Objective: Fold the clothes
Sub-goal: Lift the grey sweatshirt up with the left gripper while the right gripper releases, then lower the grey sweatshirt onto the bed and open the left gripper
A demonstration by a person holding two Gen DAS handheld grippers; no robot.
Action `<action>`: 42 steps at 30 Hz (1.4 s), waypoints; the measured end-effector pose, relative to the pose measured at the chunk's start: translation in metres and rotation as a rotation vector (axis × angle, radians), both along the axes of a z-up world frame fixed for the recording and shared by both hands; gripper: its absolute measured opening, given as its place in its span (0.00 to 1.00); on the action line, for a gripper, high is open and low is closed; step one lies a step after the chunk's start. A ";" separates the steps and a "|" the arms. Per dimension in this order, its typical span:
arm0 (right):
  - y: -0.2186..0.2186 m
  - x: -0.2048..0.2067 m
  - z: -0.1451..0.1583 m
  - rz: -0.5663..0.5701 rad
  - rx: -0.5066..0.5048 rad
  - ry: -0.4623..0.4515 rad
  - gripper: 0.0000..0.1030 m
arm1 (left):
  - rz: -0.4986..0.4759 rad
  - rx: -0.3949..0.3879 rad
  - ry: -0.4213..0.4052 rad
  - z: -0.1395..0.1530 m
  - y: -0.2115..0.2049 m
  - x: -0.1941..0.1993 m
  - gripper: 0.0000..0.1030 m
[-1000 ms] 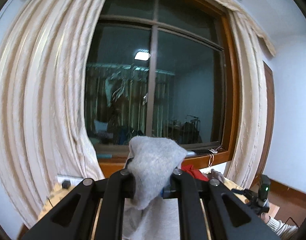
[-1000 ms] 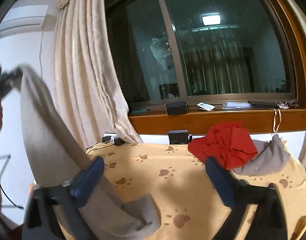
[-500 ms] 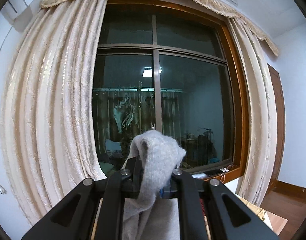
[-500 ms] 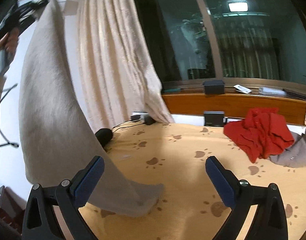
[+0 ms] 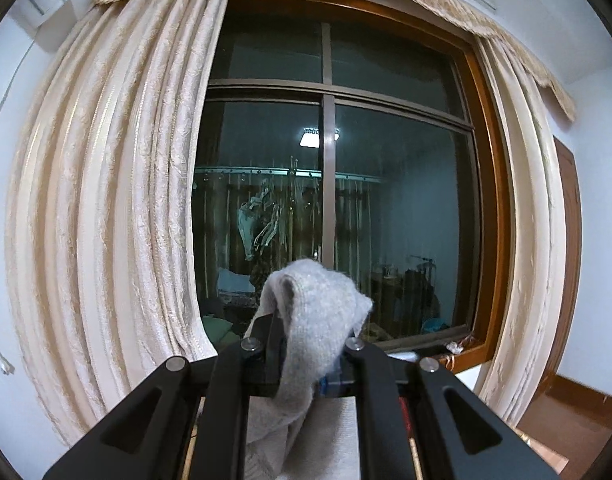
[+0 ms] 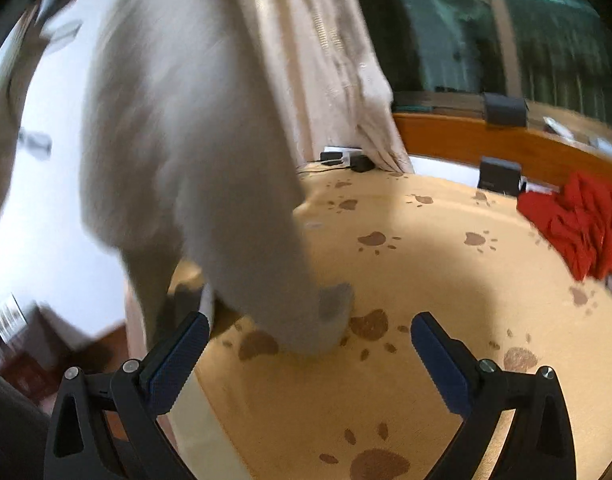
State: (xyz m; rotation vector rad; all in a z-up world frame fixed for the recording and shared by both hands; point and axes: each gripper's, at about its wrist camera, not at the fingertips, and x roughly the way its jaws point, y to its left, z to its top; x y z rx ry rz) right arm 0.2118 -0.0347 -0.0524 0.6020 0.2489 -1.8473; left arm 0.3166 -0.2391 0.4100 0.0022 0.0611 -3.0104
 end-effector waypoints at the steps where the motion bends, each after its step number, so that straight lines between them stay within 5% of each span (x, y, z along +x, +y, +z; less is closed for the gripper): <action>1: -0.001 0.005 0.000 0.025 -0.013 -0.007 1.00 | -0.009 0.005 -0.002 0.000 0.001 -0.002 0.12; 6: -0.001 0.016 0.009 0.041 -0.037 0.033 1.00 | -0.099 0.004 -0.043 -0.004 0.012 -0.015 0.12; 11: 0.024 -0.010 0.021 -0.117 -0.096 0.029 1.00 | -0.220 -0.079 -0.172 -0.041 0.051 -0.050 0.12; 13: 0.045 -0.031 0.027 -0.212 -0.158 -0.040 1.00 | -0.275 -0.113 -0.236 -0.061 0.071 -0.068 0.12; 19: 0.111 -0.065 0.039 -0.497 -0.271 -0.077 1.00 | -0.487 -0.259 -0.444 -0.133 0.162 -0.131 0.14; 21: 0.135 -0.073 0.040 -0.614 -0.276 -0.064 1.00 | -0.553 -0.320 -0.532 -0.164 0.202 -0.151 0.19; 23: 0.161 -0.084 0.038 -0.754 -0.267 -0.067 1.00 | -0.555 -0.405 -0.610 -0.196 0.234 -0.167 0.43; 28: 0.226 -0.115 0.018 -1.062 -0.206 -0.103 1.00 | -0.520 -0.691 -0.760 -0.279 0.308 -0.193 0.78; 35: 0.282 -0.132 0.006 -1.159 -0.251 -0.146 1.00 | -0.617 -0.947 -0.794 -0.342 0.358 -0.182 0.79; 38: 0.281 -0.123 0.017 -1.054 -0.267 -0.091 1.00 | -0.643 -0.929 -0.753 -0.332 0.348 -0.179 0.79; 42: 0.270 -0.116 0.021 -0.972 -0.233 -0.013 1.00 | -0.619 -0.685 -0.769 -0.307 0.285 -0.203 0.79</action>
